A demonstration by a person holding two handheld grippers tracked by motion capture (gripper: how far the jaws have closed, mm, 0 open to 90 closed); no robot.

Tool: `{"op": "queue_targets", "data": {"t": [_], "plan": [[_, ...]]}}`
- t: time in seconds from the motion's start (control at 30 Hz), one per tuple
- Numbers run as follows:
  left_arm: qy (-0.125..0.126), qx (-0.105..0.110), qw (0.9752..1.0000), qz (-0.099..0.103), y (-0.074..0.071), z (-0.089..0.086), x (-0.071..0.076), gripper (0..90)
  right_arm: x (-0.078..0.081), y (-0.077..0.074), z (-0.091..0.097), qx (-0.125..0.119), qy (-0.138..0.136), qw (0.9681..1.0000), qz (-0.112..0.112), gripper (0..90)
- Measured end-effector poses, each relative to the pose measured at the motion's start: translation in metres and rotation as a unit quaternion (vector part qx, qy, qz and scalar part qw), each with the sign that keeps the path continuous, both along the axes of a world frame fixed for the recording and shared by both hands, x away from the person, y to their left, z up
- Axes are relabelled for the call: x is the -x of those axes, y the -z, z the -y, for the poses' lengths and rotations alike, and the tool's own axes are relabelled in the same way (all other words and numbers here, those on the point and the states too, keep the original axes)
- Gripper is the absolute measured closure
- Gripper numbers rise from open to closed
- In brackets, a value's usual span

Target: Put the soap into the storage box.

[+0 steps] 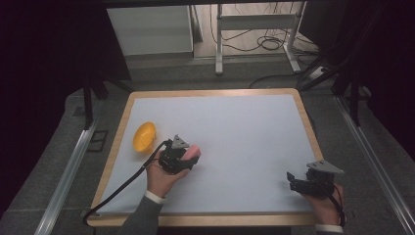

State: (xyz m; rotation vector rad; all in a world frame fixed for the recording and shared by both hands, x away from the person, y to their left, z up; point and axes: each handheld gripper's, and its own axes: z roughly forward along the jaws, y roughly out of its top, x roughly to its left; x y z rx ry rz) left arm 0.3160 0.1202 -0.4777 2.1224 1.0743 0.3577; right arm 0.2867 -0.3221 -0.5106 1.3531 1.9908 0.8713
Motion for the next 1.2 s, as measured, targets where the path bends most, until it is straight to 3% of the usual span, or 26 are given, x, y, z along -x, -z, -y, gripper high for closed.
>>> {"op": "queue_targets", "data": {"t": [0.83,1.2], "plan": [[-0.030,0.012,0.9995,0.003,-0.003,-0.028,-0.001,59.9,0.001,-0.002,0.001,-0.001,0.000,1.0000,0.003,7.3],[-0.037,0.003,0.9993,0.009,-0.009,-0.037,-0.001,59.9,0.001,-0.002,0.001,-0.001,0.002,1.0000,0.003,7.3]]}}
